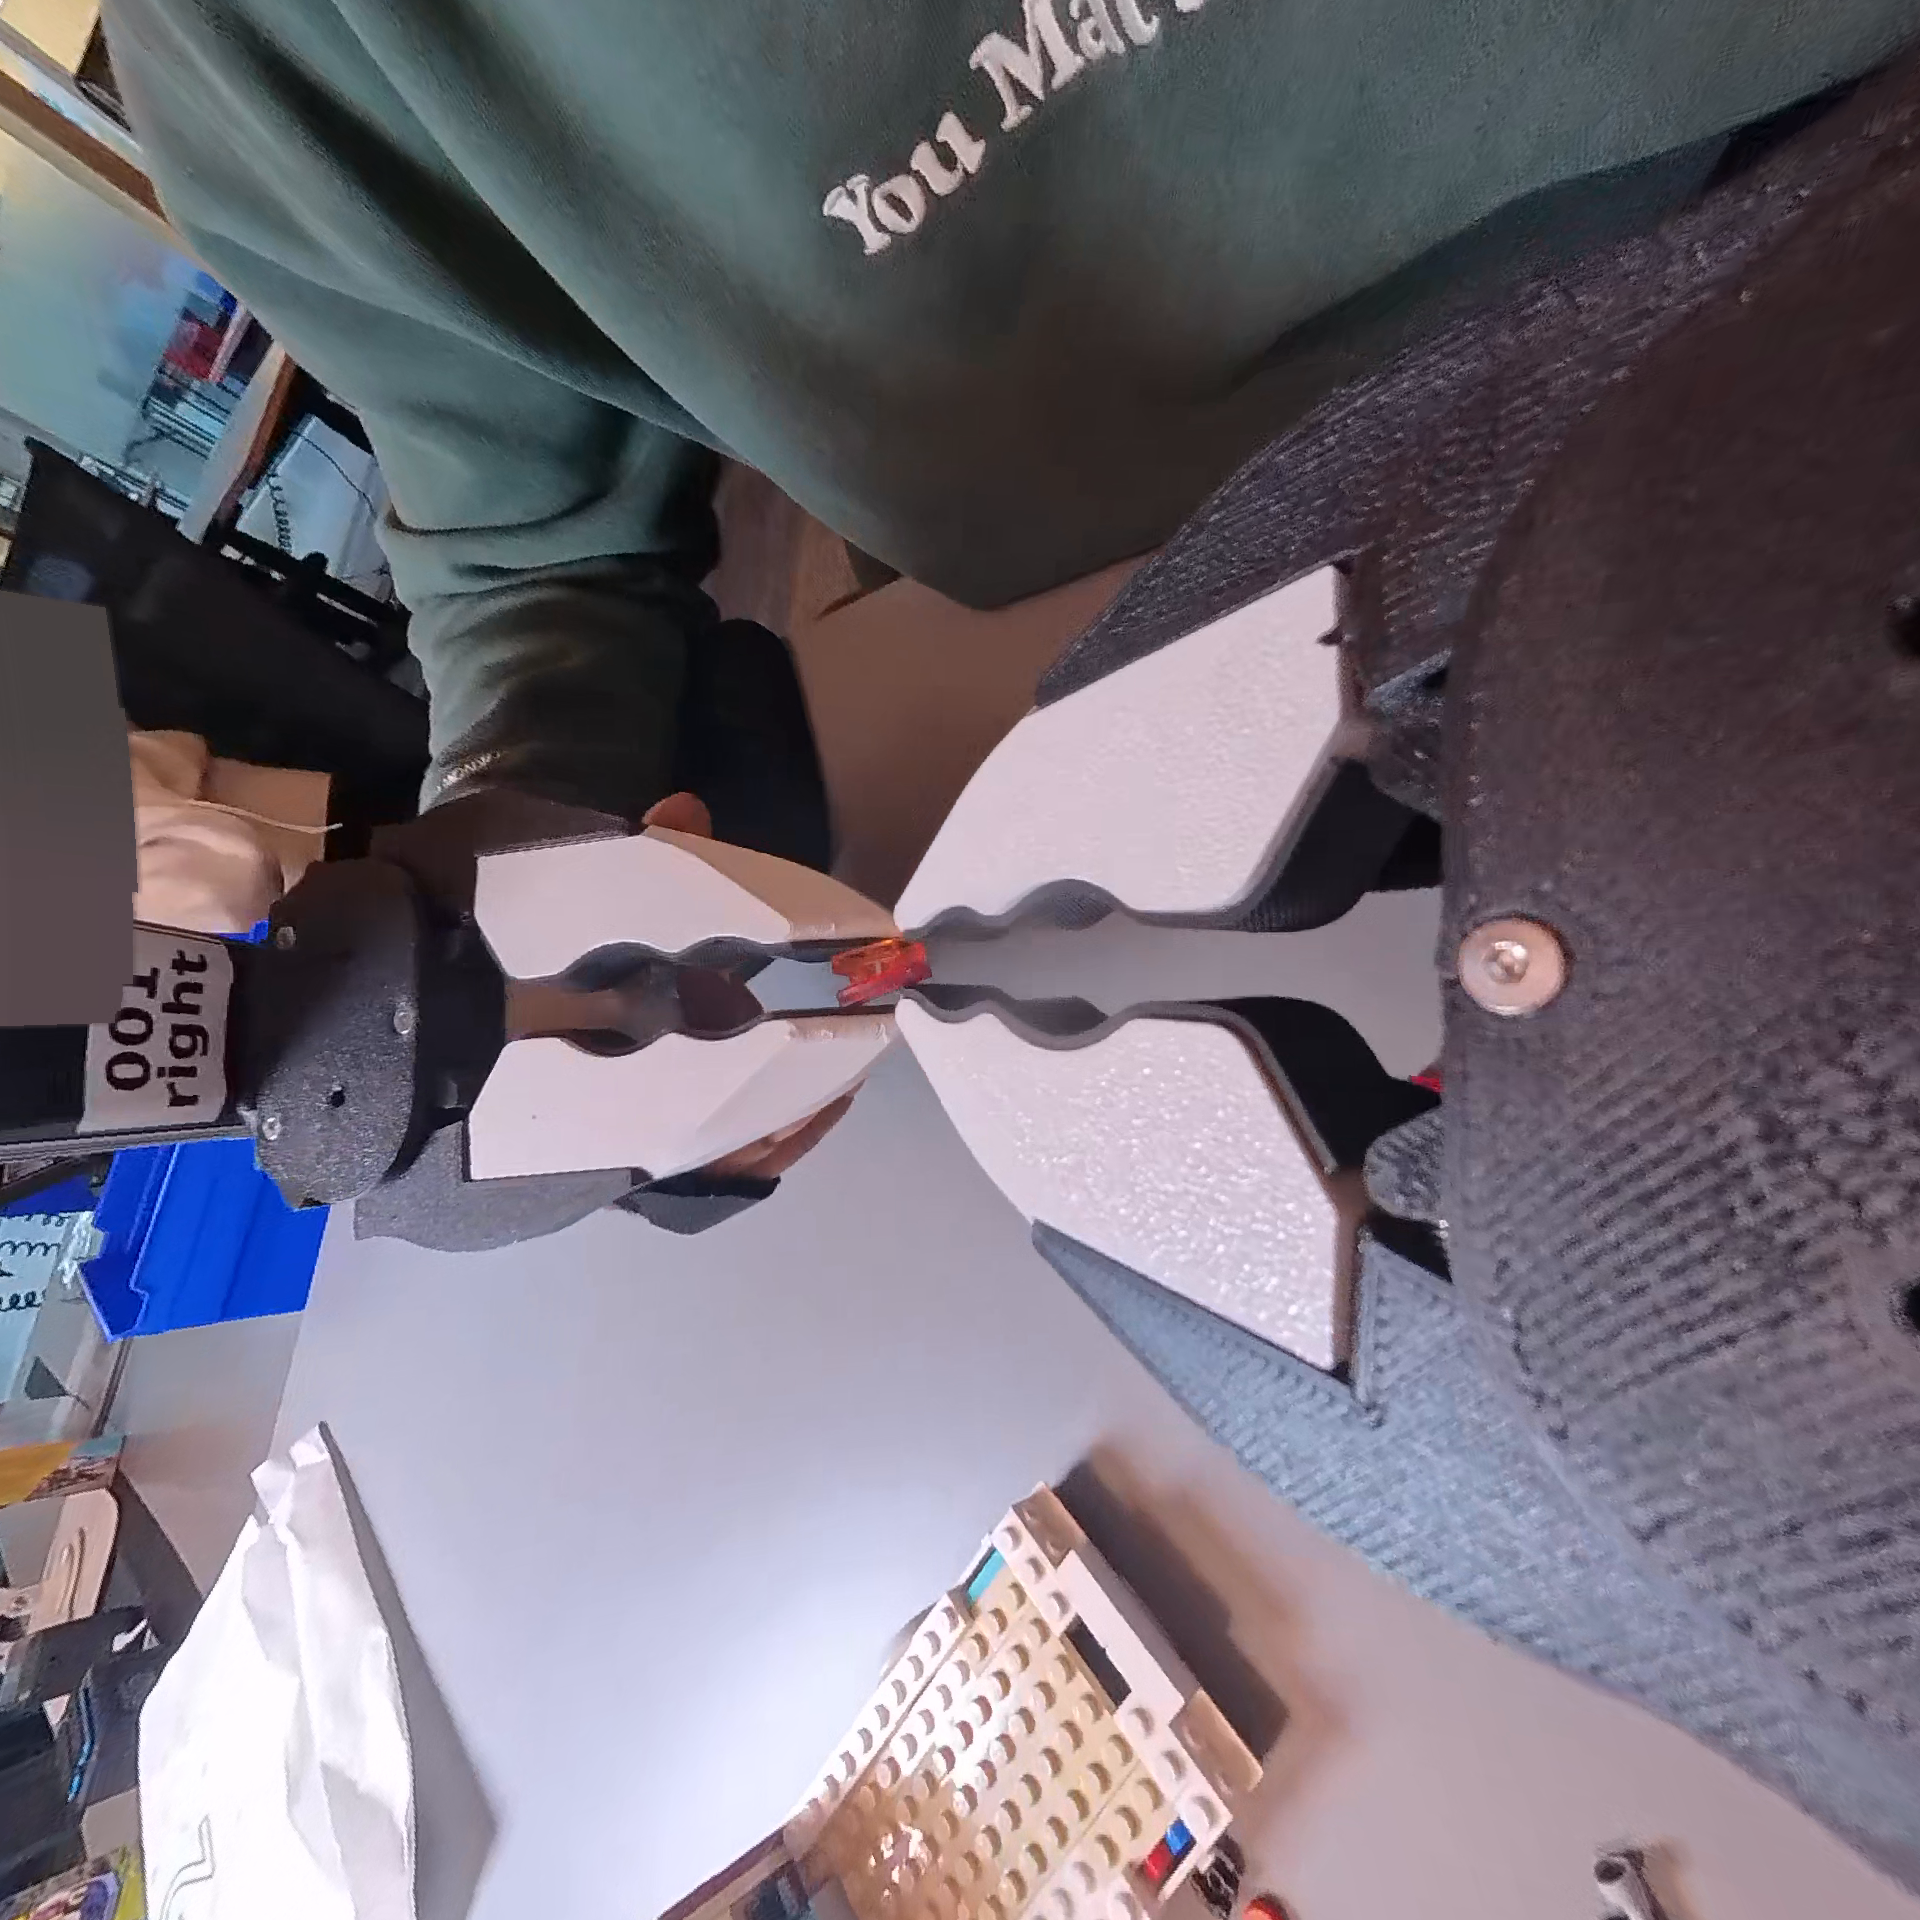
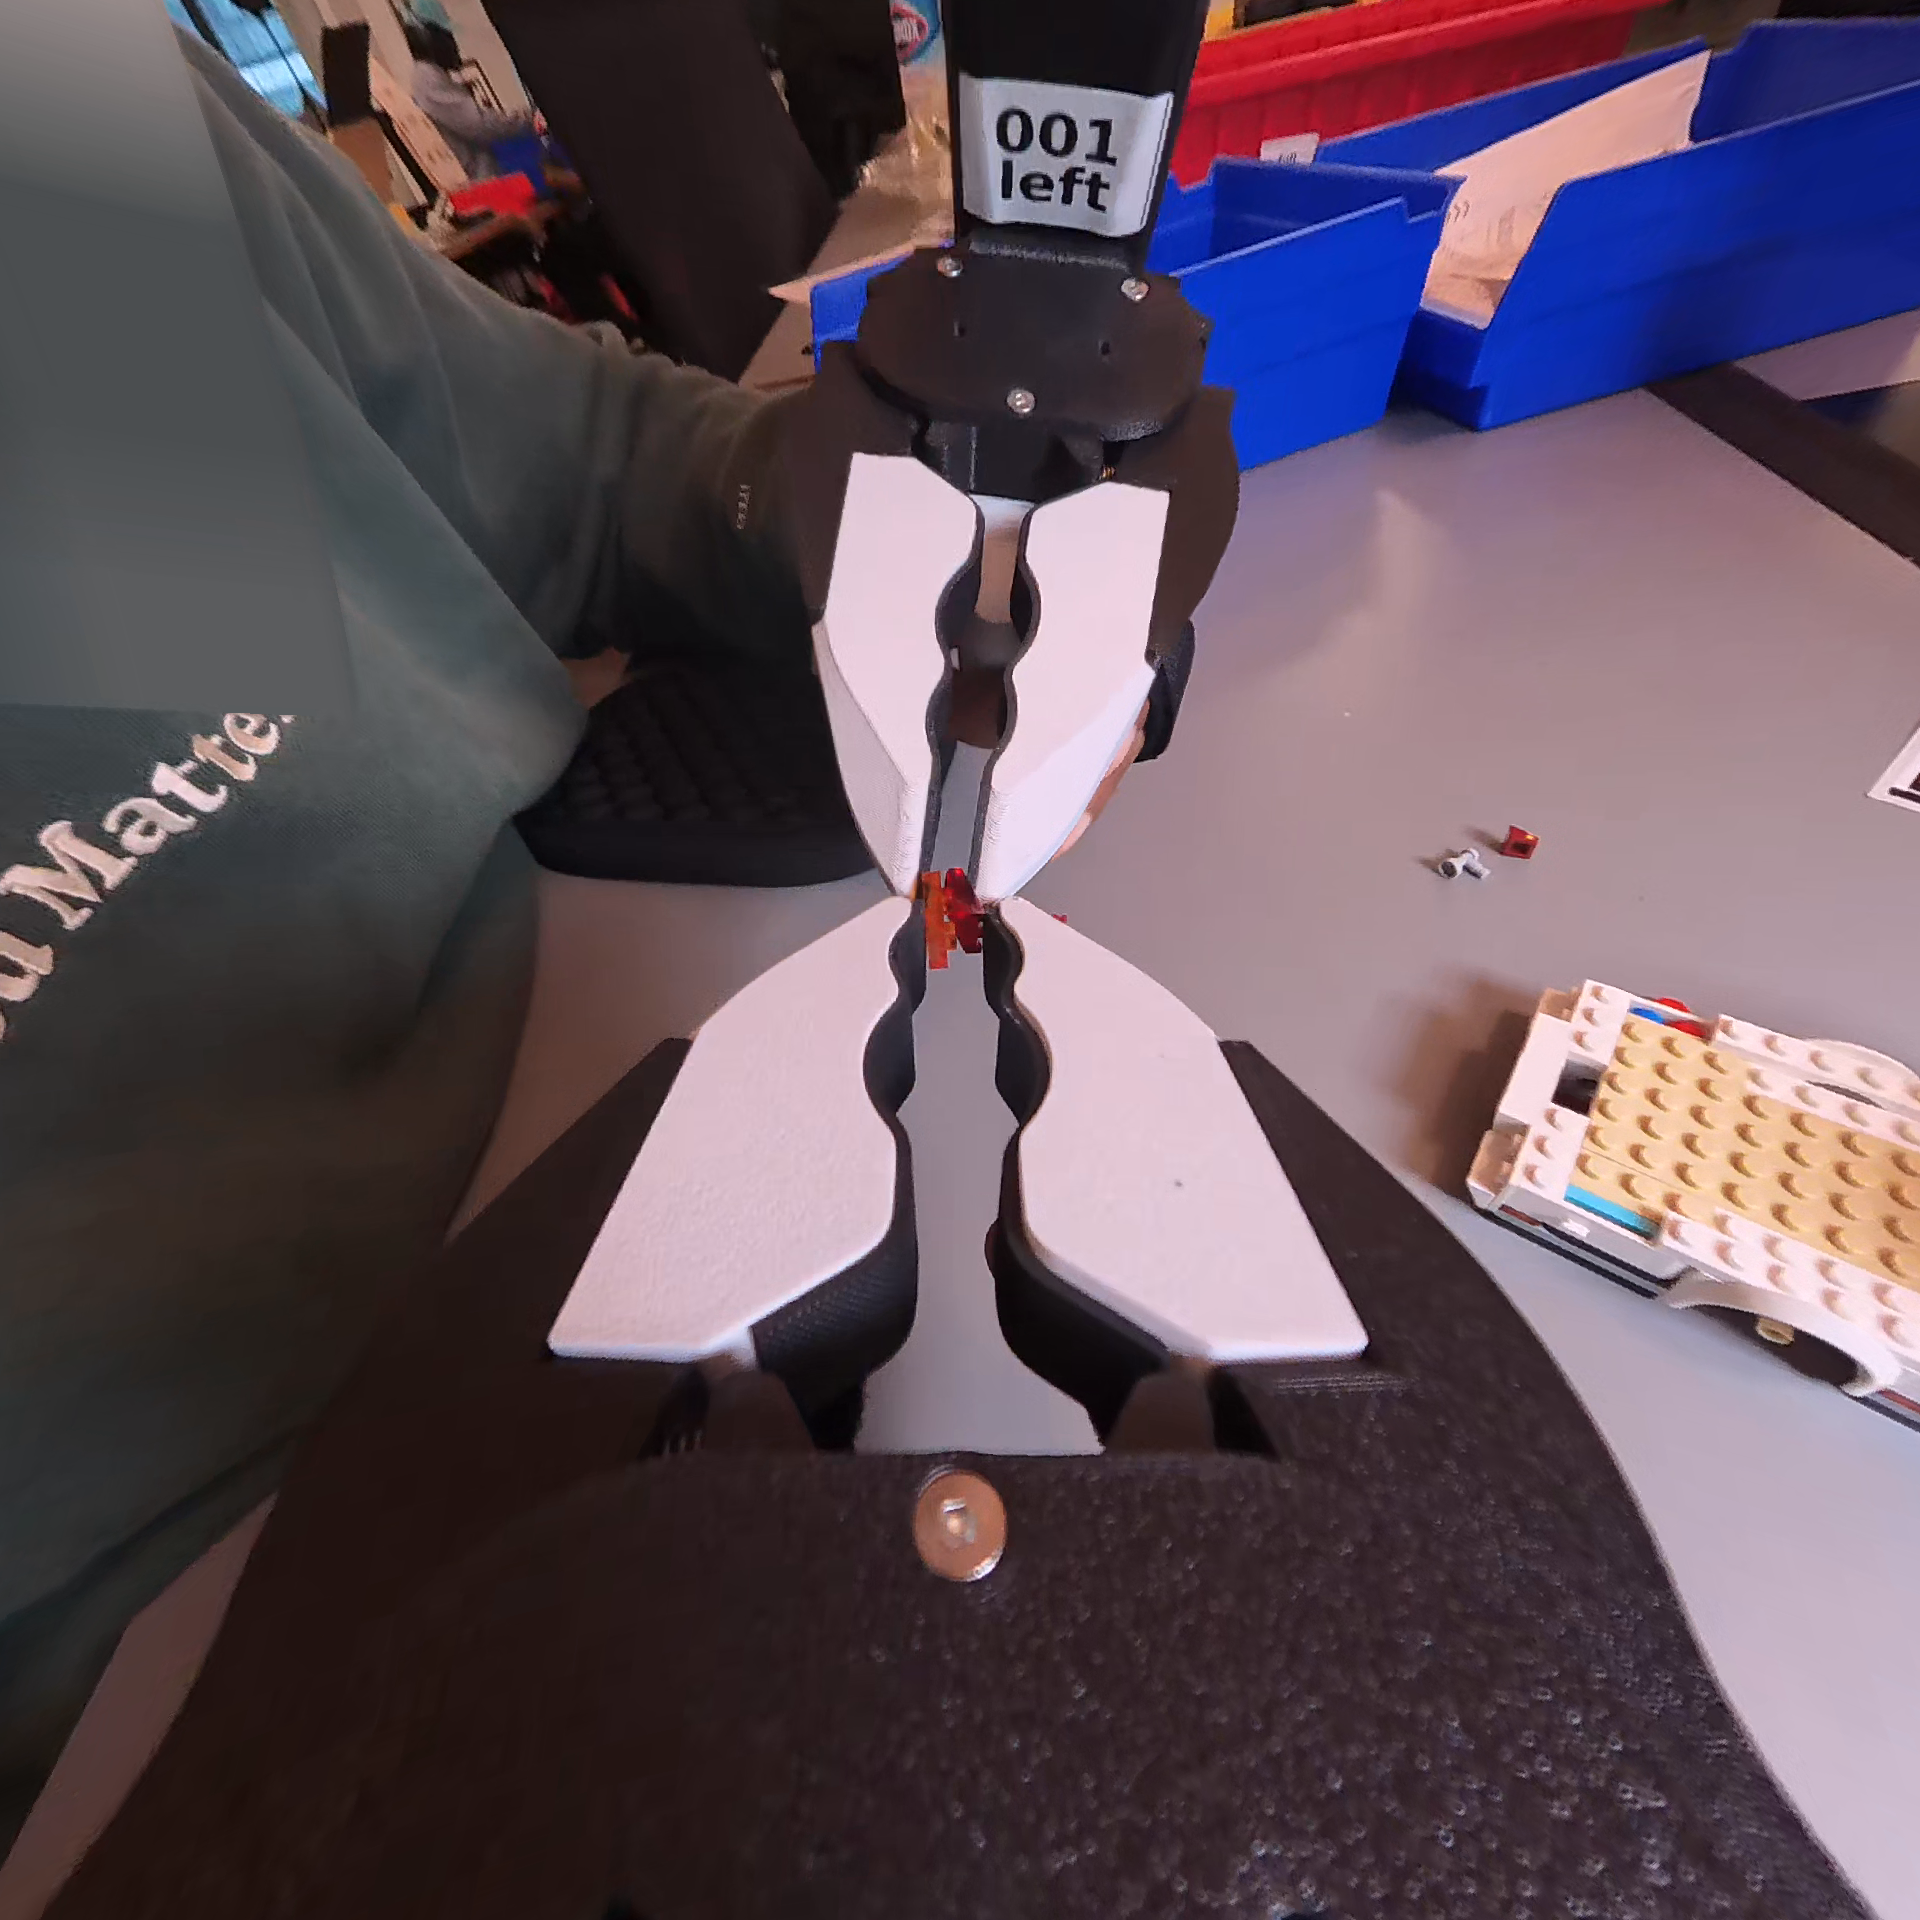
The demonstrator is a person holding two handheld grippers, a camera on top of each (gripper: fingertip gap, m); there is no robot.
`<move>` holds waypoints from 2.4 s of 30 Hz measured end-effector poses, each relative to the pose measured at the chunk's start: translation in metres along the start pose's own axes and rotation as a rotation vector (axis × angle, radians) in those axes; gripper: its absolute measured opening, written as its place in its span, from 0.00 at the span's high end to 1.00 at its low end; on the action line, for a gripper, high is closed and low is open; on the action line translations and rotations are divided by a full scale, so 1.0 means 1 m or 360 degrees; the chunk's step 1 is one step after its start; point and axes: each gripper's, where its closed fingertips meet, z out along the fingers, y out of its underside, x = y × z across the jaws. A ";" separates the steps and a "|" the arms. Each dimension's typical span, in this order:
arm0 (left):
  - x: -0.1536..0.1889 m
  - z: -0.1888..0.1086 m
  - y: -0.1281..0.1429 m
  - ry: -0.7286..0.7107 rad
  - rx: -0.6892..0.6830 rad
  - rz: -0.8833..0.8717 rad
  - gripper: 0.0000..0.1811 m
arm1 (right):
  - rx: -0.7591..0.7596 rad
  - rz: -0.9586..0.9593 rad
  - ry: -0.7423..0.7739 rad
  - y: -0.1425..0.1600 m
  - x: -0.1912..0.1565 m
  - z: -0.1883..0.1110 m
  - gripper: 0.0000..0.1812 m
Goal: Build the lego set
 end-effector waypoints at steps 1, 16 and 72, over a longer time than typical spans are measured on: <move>0.000 0.000 0.001 0.0006 -0.0008 0.0006 0.96 | -0.0017 -0.0011 0.0007 0.001 0.000 0.001 0.94; -0.002 -0.003 0.001 0.0035 0.0065 0.0100 0.97 | 0.0025 -0.0066 0.0014 0.001 -0.001 -0.001 0.93; 0.008 -0.009 -0.011 -0.0208 -0.0117 0.0466 0.96 | 0.0060 -0.0822 0.0390 -0.015 -0.006 0.001 0.93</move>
